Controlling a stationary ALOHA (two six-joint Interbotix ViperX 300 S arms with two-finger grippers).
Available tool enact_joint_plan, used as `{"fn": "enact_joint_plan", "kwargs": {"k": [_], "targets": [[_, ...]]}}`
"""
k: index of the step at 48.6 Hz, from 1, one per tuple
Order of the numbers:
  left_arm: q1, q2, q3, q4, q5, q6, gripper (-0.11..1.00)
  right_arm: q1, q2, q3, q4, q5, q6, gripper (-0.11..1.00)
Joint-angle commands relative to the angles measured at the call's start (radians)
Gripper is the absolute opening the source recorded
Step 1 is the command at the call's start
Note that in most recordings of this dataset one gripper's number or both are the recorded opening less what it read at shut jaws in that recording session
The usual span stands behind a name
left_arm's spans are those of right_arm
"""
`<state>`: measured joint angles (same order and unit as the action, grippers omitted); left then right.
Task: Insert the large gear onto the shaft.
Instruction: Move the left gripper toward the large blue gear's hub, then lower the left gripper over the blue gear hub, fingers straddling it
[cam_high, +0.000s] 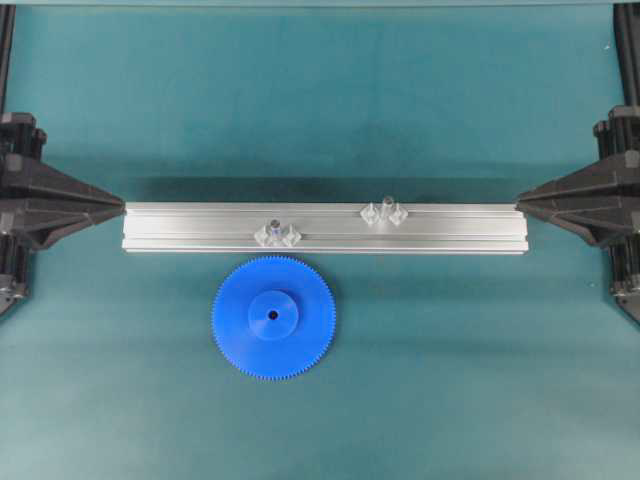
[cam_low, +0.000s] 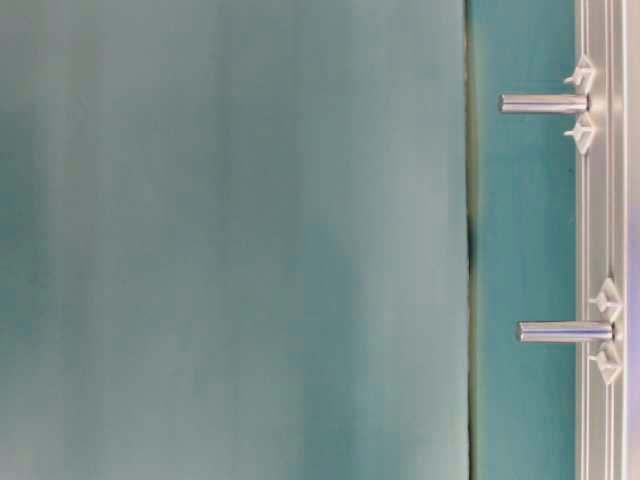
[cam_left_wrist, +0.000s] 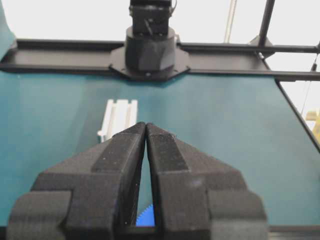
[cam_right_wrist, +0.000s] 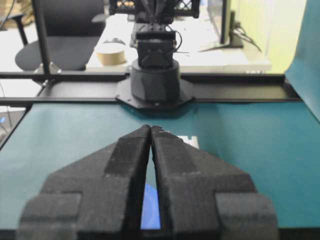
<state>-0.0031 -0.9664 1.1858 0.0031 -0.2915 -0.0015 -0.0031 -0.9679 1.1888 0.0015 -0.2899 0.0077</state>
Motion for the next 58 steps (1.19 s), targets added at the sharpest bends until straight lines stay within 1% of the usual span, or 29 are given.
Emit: {"fn": "enact_joint_plan", "kwargs": {"k": [1,2,4,7,11,17,19,22,26,38,43,50,58], "targets": [[-0.041,0.032,0.011,0.008,0.032,-0.028,0.11,-0.005,0.012,-0.003,0.005,-0.006,0.006,0.16],[-0.051,0.035,0.008,0.008,0.054,-0.035,0.11,-0.005,0.009,0.005,0.02,-0.005,0.009,0.16],[-0.067,0.038,-0.003,0.009,0.098,-0.046,0.07,-0.002,0.003,0.006,0.049,0.006,0.02,0.16],[-0.077,0.04,-0.034,0.012,0.173,-0.055,0.0,0.002,-0.006,0.006,0.075,0.041,0.044,0.07],[-0.078,0.046,-0.087,0.015,0.287,-0.051,0.0,0.005,-0.021,-0.005,0.074,0.133,0.064,0.02],[-0.08,0.089,-0.179,0.017,0.439,-0.034,0.0,0.005,-0.032,-0.031,0.074,0.321,0.066,0.02],[-0.081,0.117,-0.204,0.017,0.468,-0.025,-0.01,0.005,-0.031,-0.043,0.074,0.376,0.067,0.02],[-0.089,0.172,-0.241,0.015,0.491,-0.012,0.0,0.005,-0.031,-0.061,0.075,0.46,0.067,0.02],[-0.097,0.272,-0.279,0.015,0.495,-0.003,0.0,0.005,-0.029,-0.083,0.075,0.517,0.067,0.02],[-0.104,0.583,-0.393,0.015,0.494,-0.017,0.0,0.006,-0.026,-0.094,0.081,0.594,0.072,0.02],[-0.103,0.684,-0.44,0.017,0.502,-0.009,-0.01,0.006,-0.021,-0.092,0.087,0.623,0.1,0.02],[-0.106,0.782,-0.5,0.017,0.535,-0.008,0.0,0.008,-0.005,-0.089,0.087,0.703,0.158,0.04],[-0.115,0.851,-0.568,0.017,0.597,-0.002,0.0,0.008,0.009,-0.087,0.087,0.741,0.17,0.1]]}}
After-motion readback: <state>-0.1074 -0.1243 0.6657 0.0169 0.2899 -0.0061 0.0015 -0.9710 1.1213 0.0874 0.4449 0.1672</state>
